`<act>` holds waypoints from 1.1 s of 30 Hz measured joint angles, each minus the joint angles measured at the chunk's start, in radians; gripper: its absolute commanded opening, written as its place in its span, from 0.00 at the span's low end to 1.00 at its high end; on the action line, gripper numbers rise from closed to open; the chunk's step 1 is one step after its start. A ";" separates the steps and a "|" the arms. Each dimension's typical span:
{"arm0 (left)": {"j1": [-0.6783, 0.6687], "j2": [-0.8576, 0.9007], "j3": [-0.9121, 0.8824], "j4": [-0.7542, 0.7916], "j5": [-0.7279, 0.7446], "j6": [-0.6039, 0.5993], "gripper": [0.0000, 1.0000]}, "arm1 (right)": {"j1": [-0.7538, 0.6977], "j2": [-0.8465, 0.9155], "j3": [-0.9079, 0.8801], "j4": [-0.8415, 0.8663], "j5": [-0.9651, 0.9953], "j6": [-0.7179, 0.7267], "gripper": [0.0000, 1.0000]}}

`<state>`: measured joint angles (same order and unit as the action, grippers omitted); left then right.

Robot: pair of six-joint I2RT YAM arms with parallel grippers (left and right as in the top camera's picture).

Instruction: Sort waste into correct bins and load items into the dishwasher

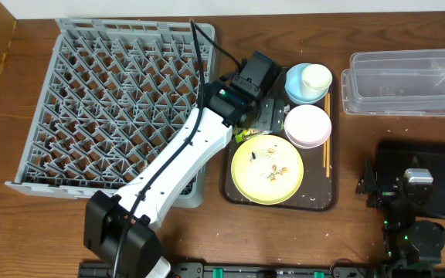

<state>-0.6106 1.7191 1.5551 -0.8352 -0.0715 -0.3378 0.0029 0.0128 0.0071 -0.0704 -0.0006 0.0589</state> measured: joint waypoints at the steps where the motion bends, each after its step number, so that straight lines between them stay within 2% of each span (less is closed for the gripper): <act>1: 0.000 0.005 0.000 0.034 -0.027 0.006 0.98 | 0.000 0.000 0.000 0.000 0.000 0.000 0.99; 9: 0.013 0.145 0.000 0.222 -0.118 0.018 0.99 | 0.000 0.000 0.000 0.000 0.000 0.000 0.99; 21: 0.013 0.334 -0.002 0.295 -0.130 0.018 0.96 | 0.000 0.000 0.000 0.000 0.000 0.000 0.99; 28: 0.013 0.436 -0.003 0.379 -0.131 0.021 0.85 | 0.000 0.000 0.000 0.000 0.000 0.000 0.99; 33: 0.013 0.439 -0.004 0.394 -0.132 -0.010 0.85 | 0.000 0.000 0.000 0.000 0.000 0.000 0.99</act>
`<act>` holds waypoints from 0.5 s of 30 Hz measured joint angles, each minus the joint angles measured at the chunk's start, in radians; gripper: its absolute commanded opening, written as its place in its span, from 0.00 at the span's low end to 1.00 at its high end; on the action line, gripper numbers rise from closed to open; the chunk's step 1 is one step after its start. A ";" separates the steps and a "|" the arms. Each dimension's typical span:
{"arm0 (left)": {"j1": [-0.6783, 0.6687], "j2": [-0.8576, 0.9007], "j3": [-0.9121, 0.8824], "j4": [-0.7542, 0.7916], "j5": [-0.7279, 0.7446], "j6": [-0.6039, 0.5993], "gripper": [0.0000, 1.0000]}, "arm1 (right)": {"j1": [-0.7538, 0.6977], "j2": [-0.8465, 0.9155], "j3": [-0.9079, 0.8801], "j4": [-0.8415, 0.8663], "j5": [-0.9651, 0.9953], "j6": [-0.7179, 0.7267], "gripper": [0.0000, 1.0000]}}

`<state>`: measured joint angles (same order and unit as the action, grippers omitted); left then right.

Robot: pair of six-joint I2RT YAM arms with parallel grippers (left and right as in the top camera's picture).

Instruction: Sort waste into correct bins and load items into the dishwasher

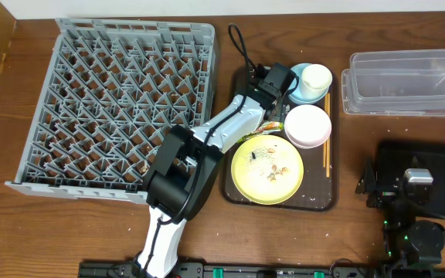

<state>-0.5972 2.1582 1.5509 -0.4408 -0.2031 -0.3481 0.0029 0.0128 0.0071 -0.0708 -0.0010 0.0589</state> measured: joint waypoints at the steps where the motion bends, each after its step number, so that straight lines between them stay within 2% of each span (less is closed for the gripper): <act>1: 0.000 0.000 0.000 0.000 -0.002 -0.016 0.84 | 0.000 0.000 0.000 0.000 0.000 0.000 0.99; 7: 0.000 0.000 0.000 -0.003 -0.006 -0.053 0.80 | 0.000 0.000 0.000 0.000 0.000 0.000 0.99; 15: 0.000 -0.025 -0.003 -0.015 -0.006 -0.067 0.80 | 0.000 0.000 0.000 0.000 0.000 0.000 0.99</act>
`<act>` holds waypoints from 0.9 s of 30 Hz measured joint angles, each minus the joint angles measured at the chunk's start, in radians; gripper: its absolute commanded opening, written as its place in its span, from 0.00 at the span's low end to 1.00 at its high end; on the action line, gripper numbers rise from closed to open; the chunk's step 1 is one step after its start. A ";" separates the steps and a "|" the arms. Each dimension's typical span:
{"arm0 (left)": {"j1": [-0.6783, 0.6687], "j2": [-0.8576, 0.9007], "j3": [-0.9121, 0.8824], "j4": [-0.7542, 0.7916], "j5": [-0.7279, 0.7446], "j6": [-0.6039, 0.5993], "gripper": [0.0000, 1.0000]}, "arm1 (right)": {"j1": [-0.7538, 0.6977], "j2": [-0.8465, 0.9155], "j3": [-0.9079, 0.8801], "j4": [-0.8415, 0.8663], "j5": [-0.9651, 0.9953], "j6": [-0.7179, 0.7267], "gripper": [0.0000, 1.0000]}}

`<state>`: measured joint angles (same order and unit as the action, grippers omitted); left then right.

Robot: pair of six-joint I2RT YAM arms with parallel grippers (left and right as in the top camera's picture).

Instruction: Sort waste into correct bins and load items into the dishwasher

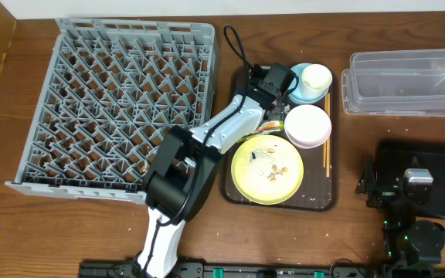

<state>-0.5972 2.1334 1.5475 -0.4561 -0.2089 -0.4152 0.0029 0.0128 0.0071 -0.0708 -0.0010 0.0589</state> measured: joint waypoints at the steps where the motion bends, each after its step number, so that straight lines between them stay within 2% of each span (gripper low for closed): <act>1: 0.000 -0.017 -0.002 -0.008 0.000 0.000 0.81 | 0.000 0.000 0.000 0.000 0.000 0.000 0.99; 3: 0.001 -0.082 -0.003 -0.033 0.000 0.000 0.81 | 0.000 0.000 0.000 0.000 0.000 0.000 0.99; 5: 0.001 -0.173 -0.003 -0.074 0.000 0.000 0.91 | 0.000 0.000 0.000 0.000 0.000 0.000 0.99; 10: 0.001 -0.330 0.003 -0.277 0.044 -0.004 0.92 | 0.000 0.000 0.000 0.000 0.000 0.000 0.99; 15: -0.002 -0.314 0.001 -0.413 0.238 -0.004 0.92 | 0.000 0.000 0.000 0.000 0.000 0.000 0.99; 18: -0.016 -0.293 -0.001 -0.421 0.289 -0.003 0.92 | 0.000 0.000 0.000 0.000 0.000 0.000 0.99; 27: -0.032 -0.278 -0.002 -0.424 0.306 -0.003 0.92 | 0.000 0.000 0.000 0.000 0.000 0.000 0.99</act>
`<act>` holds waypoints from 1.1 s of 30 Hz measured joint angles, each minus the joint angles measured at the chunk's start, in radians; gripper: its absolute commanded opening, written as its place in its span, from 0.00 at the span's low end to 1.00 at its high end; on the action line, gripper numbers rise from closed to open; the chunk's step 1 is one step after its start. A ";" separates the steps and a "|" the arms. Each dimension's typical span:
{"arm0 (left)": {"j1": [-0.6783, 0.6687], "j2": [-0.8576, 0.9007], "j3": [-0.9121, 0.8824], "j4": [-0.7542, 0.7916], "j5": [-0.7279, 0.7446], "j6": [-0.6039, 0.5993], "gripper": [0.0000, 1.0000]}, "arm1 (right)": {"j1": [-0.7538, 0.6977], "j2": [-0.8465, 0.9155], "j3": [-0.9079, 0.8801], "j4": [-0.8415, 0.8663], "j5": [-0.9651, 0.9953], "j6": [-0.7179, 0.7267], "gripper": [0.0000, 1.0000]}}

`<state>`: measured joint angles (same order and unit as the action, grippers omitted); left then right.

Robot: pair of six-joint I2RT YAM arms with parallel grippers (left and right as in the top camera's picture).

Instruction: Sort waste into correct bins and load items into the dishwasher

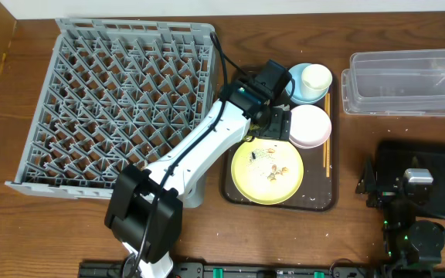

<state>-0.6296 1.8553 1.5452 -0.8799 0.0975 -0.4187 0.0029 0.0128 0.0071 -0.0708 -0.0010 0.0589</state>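
Note:
My left gripper (276,125) points down over the brown tray (235,193), at the back edge of the yellow plate (269,176) and just left of the pink plate (313,127). Its fingers are hidden under its own black body, so I cannot tell their state or whether they hold anything. The yellow plate carries food scraps. A cream cup (316,77) stands in a blue bowl (293,85) at the tray's back. Chopsticks (325,150) lie along the tray's right side. The grey dishwasher rack (122,100) is on the left. My right gripper (368,185) rests at the right.
Two clear plastic bins (408,81) stand at the back right. A black bin (439,166) lies under the parked right arm. The left arm's white link (199,150) crosses the rack's front right corner.
My left gripper has moved from beside the blue bowl toward the front, to the yellow plate's back edge. The green-yellow wrapper that lay there is now hidden under it. The right arm has not moved.
First my left gripper hung over the tray's back left, with a green-yellow wrapper showing at the yellow plate's back edge. At the two later moments it was beside the blue bowl, the wrapper lying between the two plates. Now it covers that spot.

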 measured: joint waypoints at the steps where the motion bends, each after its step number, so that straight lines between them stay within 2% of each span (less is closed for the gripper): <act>1: 0.000 0.000 0.000 -0.004 0.000 0.000 0.92 | 0.000 0.000 0.000 0.000 0.000 0.000 0.99; 7: 0.012 -0.012 0.000 -0.025 0.000 0.000 0.92 | 0.000 0.000 0.000 0.000 0.000 0.000 0.99; 12: 0.081 -0.162 0.000 -0.067 -0.029 0.000 0.92 | 0.000 0.000 0.000 0.000 0.000 0.000 0.99; 17: 0.222 -0.377 0.002 -0.229 -0.130 -0.002 0.97 | 0.000 0.000 0.000 0.000 0.000 0.000 0.99; 21: 0.411 -0.486 0.002 -0.309 -0.170 -0.005 0.98 | 0.000 0.000 0.000 0.000 0.000 0.000 0.99; 27: 0.554 -0.535 0.002 -0.391 -0.183 -0.008 1.00 | 0.000 0.000 0.000 0.016 -0.002 0.003 0.99; 29: 0.562 -0.531 0.002 -0.417 -0.183 -0.011 1.00 | 0.000 0.000 0.000 0.037 -0.014 0.038 0.99; 33: 0.563 -0.525 0.002 -0.438 -0.183 -0.012 0.99 | 0.000 0.000 0.000 0.138 -0.117 0.235 0.99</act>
<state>-0.0669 1.3304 1.5471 -1.3174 -0.0853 -0.4305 0.0029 0.0132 0.0067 0.0677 -0.1177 0.2935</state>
